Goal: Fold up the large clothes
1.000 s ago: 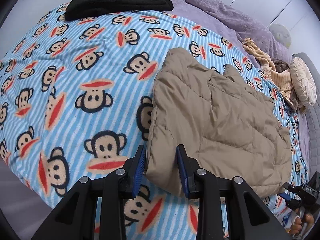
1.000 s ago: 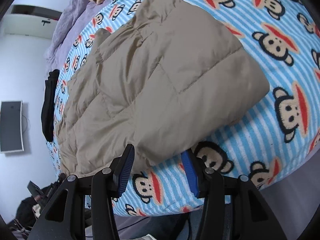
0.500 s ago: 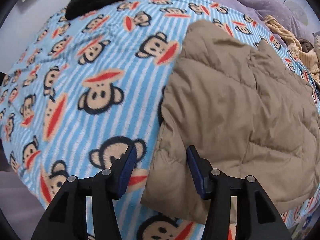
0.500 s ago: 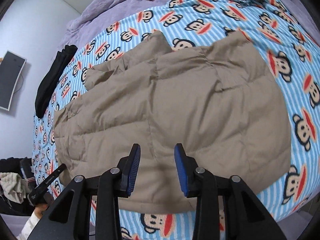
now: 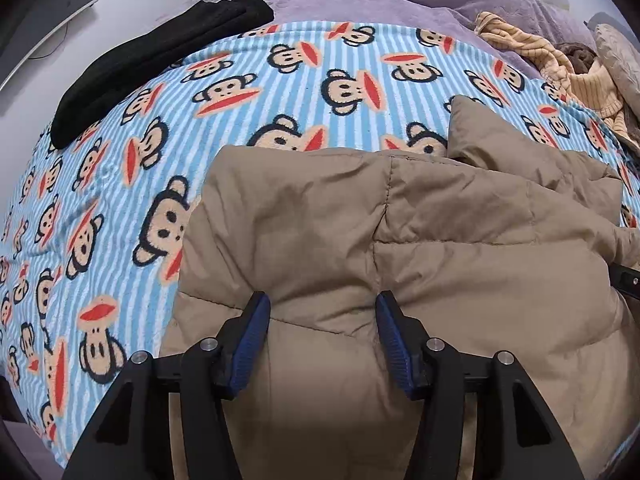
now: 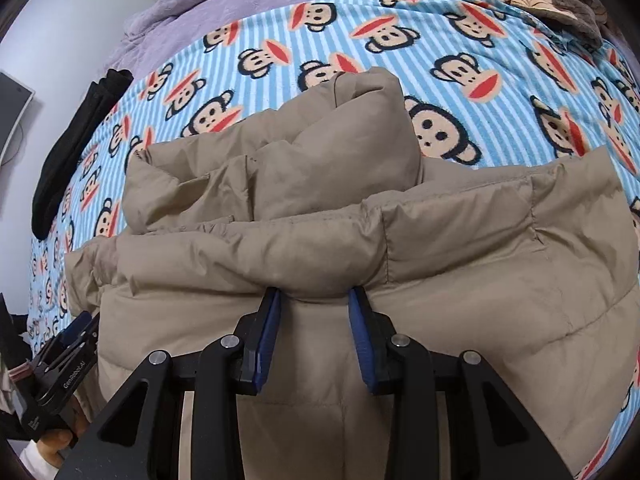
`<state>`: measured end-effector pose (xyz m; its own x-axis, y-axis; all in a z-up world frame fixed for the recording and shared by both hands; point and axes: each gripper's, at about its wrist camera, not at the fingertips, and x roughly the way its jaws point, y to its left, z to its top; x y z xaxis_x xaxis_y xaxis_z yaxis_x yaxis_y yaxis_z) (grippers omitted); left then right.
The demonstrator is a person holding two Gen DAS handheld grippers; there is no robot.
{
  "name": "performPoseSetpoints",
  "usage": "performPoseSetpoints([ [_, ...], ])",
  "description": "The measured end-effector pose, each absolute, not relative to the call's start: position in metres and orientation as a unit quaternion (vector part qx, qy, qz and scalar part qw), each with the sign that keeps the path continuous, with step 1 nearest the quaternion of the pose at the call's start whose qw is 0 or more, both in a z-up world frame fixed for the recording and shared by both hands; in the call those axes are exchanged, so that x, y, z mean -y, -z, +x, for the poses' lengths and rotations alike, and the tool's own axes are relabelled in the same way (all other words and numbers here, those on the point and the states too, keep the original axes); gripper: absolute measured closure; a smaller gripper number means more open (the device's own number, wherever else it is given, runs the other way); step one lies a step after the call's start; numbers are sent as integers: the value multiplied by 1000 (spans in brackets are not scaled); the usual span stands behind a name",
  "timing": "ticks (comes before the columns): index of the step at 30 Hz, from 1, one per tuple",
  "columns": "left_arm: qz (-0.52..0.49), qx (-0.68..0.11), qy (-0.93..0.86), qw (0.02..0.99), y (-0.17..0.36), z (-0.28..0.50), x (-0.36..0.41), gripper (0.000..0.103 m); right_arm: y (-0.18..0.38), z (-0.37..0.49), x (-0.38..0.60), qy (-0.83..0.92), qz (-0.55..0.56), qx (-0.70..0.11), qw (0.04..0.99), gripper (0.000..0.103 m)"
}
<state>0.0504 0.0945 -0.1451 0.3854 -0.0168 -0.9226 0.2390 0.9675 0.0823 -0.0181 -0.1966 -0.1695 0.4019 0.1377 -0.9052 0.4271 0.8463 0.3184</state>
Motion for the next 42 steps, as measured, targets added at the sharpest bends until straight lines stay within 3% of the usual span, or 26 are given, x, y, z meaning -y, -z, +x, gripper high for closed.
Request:
performPoseSetpoints([
  [11,100,-576,68,809,132,44,-95,45,161,-18,202,71,255,-563,783,63],
  [15,97,-582,73,804,113,24,-97,45,142,-46,205,55,267,-557,784,53],
  [23,65,-597,69,797,82,-11,-98,44,120,-107,204,34,298,-558,773,43],
  [24,63,-597,67,797,79,-15,-96,36,119,-113,203,33,300,-560,771,42],
  [25,62,-596,65,798,77,-18,-96,12,118,-119,203,32,304,-561,769,41],
  [27,60,-584,55,807,69,-27,-94,1,117,-129,204,29,313,-561,766,37],
  [41,62,-585,43,807,49,-70,-76,1,114,-170,209,9,325,-562,761,29],
  [42,58,-587,43,806,49,-72,-77,1,115,-172,208,10,327,-562,760,21],
])
